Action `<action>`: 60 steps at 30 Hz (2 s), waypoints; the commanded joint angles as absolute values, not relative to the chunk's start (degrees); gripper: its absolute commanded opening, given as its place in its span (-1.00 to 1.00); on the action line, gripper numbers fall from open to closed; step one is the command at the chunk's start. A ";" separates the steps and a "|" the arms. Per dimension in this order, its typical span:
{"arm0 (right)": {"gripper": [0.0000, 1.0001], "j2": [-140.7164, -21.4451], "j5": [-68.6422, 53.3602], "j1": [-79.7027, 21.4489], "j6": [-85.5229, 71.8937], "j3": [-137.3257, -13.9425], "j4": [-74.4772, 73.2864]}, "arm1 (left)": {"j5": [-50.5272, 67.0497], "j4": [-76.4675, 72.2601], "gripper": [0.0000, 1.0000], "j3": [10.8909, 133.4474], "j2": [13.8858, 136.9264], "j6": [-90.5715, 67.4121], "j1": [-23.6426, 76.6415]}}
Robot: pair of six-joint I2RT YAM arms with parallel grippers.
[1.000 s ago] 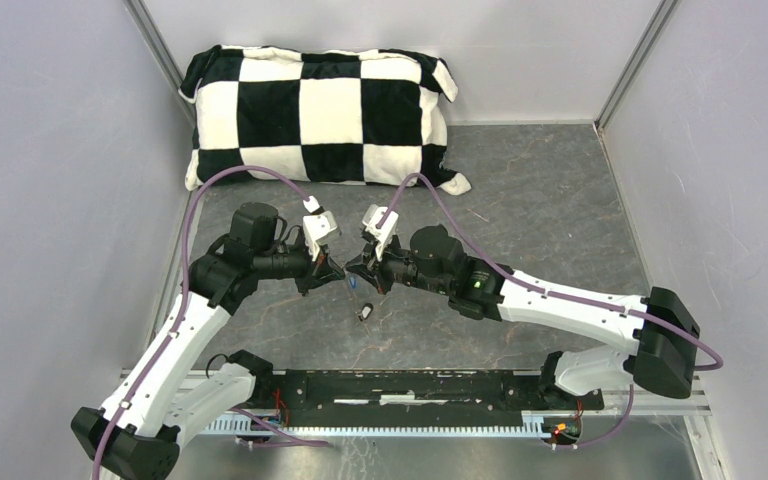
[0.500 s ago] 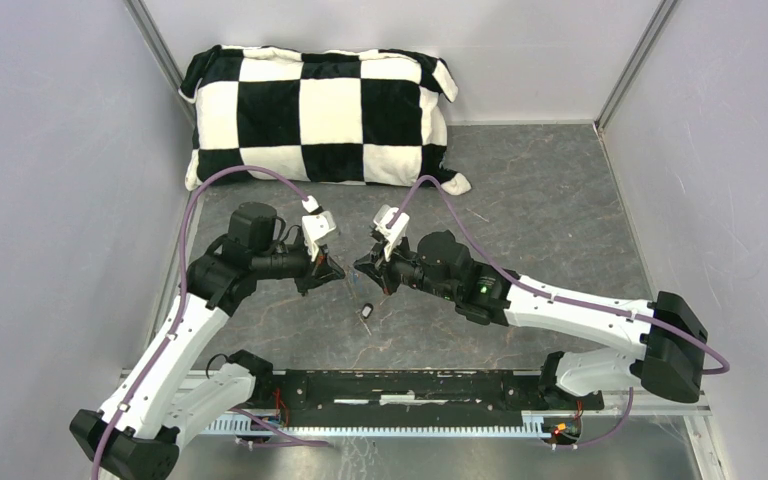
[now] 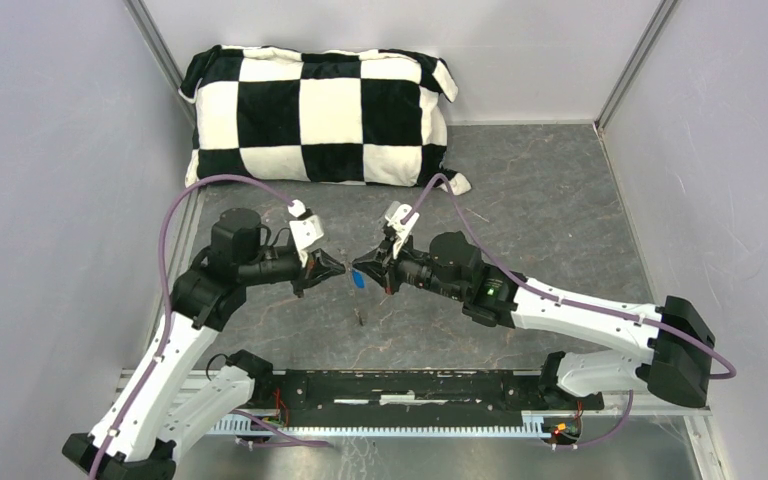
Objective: Put the keys on the keyring
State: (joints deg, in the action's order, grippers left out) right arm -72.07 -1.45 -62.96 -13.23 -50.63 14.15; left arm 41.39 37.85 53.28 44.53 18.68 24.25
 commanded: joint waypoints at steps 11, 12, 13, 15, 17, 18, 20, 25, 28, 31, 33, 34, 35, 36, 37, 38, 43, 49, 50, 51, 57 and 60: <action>-1.00 -64.52 -12.20 -59.65 -13.89 -48.15 15.51 | 52.90 23.55 -0.96 55.21 40.23 21.60 24.26; -0.98 -63.88 -13.13 -59.41 -13.38 -48.23 15.02 | 53.66 23.37 -0.96 55.34 40.17 21.83 24.26; -0.93 -63.38 -14.02 -59.08 -12.88 -48.38 14.63 | 54.11 23.31 -0.96 55.55 40.30 22.14 24.29; -0.69 -62.52 -16.28 -58.39 -12.04 -49.13 13.00 | 55.63 23.36 -0.96 55.79 40.38 22.14 24.26; -0.48 -62.60 -17.92 -57.94 -10.88 -51.12 10.18 | 56.78 23.30 -0.96 55.97 40.56 21.94 24.26; -0.39 -62.75 -18.93 -57.76 -10.12 -52.21 8.72 | 57.36 23.12 -0.96 56.06 40.60 21.78 24.26; -0.27 -62.63 -20.21 -57.51 -8.99 -54.07 6.20 | 58.29 22.48 -0.96 56.07 40.57 20.95 24.26; 0.02 -60.50 -22.56 -56.80 -4.45 -58.32 1.26 | 60.02 21.84 -0.96 56.66 40.69 20.16 24.28; 0.19 -59.21 -24.17 -56.49 -2.46 -59.94 1.16 | 61.31 21.85 -0.96 56.69 41.04 19.62 24.26; 0.29 -59.14 -26.50 -56.62 -1.33 -61.14 1.86 | 62.98 21.57 -0.96 56.61 41.31 18.91 24.26; 0.34 -60.20 -28.72 -56.50 -1.13 -61.92 2.33 | 63.79 21.14 -0.96 56.56 41.38 18.37 24.26; 0.36 -60.66 -29.58 -56.52 -1.09 -62.16 2.74 | 63.99 20.98 -0.96 56.56 41.45 18.15 24.30; 0.38 -61.28 -30.32 -56.47 -1.19 -62.38 3.19 | 64.18 20.93 -0.96 56.60 41.55 17.97 24.26; 0.38 -61.78 -30.91 -56.51 -1.23 -62.69 3.38 | 64.32 20.98 -0.96 56.60 41.50 17.74 24.26; 0.39 -62.41 -31.47 -56.46 -1.15 -62.83 3.55 | 64.48 20.93 -0.96 56.68 41.53 17.63 24.29; 0.39 -62.92 -31.92 -56.49 -0.96 -62.99 3.68 | 64.61 20.94 -0.96 56.69 41.45 17.52 24.26; 0.34 -64.72 -33.72 -56.47 -0.44 -63.47 4.19 | 64.92 20.99 -0.96 56.83 41.08 17.01 24.30; 0.13 -65.82 -34.82 -56.51 -1.20 -63.54 6.14 | 65.45 20.99 -0.96 56.69 40.89 16.88 24.26; 0.10 -65.91 -35.00 -56.51 -1.47 -63.43 6.60 | 65.52 20.96 -0.96 56.65 40.83 16.88 24.26; 0.05 -66.10 -35.23 -56.52 -1.73 -63.36 7.05 | 65.52 20.95 -0.96 56.61 40.79 16.81 24.28; -0.11 -66.89 -35.98 -56.51 -3.24 -62.88 8.82 | 65.64 20.93 -0.96 56.35 40.60 16.70 24.26; -0.31 -67.31 -36.64 -56.52 -3.50 -63.00 9.01 | 65.48 21.04 -0.96 56.25 40.49 16.78 24.26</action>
